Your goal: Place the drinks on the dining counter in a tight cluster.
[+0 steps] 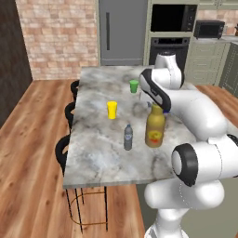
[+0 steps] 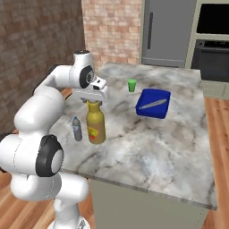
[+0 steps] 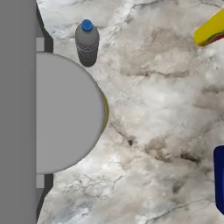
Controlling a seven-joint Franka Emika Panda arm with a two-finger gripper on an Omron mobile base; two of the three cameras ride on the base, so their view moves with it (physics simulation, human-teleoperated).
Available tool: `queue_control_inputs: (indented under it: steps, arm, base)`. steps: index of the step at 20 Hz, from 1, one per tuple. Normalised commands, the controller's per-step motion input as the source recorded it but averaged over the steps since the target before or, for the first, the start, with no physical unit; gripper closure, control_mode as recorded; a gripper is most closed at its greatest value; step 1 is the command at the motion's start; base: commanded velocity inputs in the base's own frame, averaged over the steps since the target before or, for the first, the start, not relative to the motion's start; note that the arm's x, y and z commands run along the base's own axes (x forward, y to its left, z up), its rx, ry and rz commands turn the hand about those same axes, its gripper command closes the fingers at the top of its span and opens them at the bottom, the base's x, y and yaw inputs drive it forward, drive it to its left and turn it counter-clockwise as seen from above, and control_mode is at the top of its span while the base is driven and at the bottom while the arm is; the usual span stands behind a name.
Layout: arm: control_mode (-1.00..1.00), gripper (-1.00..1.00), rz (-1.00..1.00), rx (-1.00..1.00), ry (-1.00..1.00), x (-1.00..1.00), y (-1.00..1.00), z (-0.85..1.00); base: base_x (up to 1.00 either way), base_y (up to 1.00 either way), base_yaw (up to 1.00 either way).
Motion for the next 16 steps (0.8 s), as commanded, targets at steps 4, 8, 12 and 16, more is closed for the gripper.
queue_control_inputs:
  steps: [4, 8, 12, 16]
  arm:
    - [-1.0, 1.0, 0.0, 0.0, 0.0, 0.0, 0.0, -0.18]
    - [-1.0, 1.0, 0.0, 0.0, 0.0, 0.09, 0.0, -0.19]
    - [-1.0, 1.0, 0.0, 0.0, 0.0, 0.08, 0.0, -0.27]
    - [-1.0, 1.0, 0.0, 0.0, 0.0, 0.18, 0.0, -0.46]
  base:
    - [0.0, 0.0, 0.0]
    - [0.0, 0.0, 0.0]
    - [0.0, 0.0, 0.0]
    - [0.0, 0.0, 0.0]
